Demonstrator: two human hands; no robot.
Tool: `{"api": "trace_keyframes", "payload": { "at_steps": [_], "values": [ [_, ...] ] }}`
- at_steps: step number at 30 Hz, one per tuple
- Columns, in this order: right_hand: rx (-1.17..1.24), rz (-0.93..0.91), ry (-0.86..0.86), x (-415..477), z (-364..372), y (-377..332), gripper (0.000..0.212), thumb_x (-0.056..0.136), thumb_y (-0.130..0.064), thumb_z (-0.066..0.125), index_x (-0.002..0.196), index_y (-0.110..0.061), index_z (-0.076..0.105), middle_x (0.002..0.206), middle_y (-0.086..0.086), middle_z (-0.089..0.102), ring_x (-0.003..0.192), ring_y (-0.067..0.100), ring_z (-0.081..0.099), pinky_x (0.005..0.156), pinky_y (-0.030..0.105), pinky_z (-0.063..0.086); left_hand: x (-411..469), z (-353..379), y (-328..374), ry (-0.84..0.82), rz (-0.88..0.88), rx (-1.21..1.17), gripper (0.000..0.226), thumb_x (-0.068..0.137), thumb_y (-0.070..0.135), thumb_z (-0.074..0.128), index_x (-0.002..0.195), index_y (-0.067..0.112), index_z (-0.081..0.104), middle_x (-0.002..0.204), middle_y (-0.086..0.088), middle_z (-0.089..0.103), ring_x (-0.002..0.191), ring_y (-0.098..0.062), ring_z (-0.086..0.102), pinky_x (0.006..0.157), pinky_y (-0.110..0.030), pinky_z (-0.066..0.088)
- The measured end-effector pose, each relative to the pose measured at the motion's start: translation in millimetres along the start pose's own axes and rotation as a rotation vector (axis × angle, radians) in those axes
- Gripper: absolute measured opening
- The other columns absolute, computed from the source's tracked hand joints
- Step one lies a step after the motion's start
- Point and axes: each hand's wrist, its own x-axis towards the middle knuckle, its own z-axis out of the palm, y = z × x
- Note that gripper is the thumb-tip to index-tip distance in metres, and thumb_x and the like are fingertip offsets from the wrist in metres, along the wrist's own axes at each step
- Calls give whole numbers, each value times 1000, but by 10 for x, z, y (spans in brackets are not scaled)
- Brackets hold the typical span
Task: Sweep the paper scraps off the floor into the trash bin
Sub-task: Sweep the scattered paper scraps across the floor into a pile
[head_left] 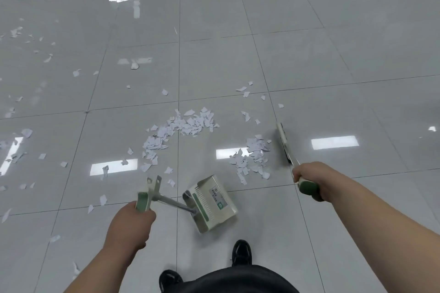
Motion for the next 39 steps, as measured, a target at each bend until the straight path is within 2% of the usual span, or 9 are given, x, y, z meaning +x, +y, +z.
{"api": "trace_keyframes", "payload": {
  "at_steps": [5, 11, 16, 20, 25, 32, 39],
  "values": [
    [-134, 8, -44, 146, 220, -95, 10, 74, -1, 60, 80, -8, 55, 73, 11, 46, 60, 23, 37, 52, 22, 29, -13, -54, -45, -24, -35, -57, 17, 78, 0, 47, 76, 14, 38, 69, -7, 32, 57, -21, 25, 49, -29, 24],
    [-237, -7, -180, -231, 1107, -127, 13, 76, -2, 62, 86, -6, 54, 80, 12, 49, 64, 24, 41, 50, 23, 32, 56, -341, -245, -25, -68, -114, 18, 79, -2, 47, 77, 13, 39, 68, -7, 31, 54, -19, 23, 48, -27, 21],
    [-139, -34, -302, -512, 1880, -331, 32, 71, -7, 64, 102, -6, 60, 90, 15, 54, 71, 27, 47, 48, 21, 34, 178, -648, -521, -27, -90, -134, 17, 79, -1, 47, 77, 13, 38, 66, -7, 33, 52, -19, 24, 47, -27, 22],
    [-44, -34, -354, -721, 2342, -648, 32, 72, -5, 63, 104, -7, 61, 85, 16, 58, 66, 26, 51, 47, 20, 32, 319, -916, -790, -20, -105, -130, 15, 79, 1, 48, 79, 14, 40, 68, -8, 35, 53, -20, 26, 46, -28, 24],
    [22, -10, -307, -948, 2578, -837, 29, 77, -3, 62, 106, -7, 60, 67, 13, 62, 39, 16, 48, 44, 20, 33, 542, -1256, -1040, -31, -84, -112, 14, 78, 1, 47, 76, 13, 40, 63, -6, 36, 53, -21, 27, 46, -28, 25],
    [-7, 5, -135, -1114, 2568, -577, 25, 76, -3, 64, 101, -3, 62, 66, 14, 63, 45, 21, 48, 48, 21, 35, 852, -1616, -1300, -48, -44, -68, 13, 78, 4, 50, 72, 11, 41, 57, -5, 39, 52, -23, 34, 49, -28, 31],
    [-101, 91, 70, -880, 2402, -89, 29, 68, -3, 64, 98, 0, 65, 80, 18, 62, 63, 27, 51, 53, 21, 38, 1014, -1832, -1533, -57, -3, -1, 15, 78, 6, 51, 70, 12, 40, 58, -5, 41, 52, -25, 38, 52, -31, 35]
  ]
}}
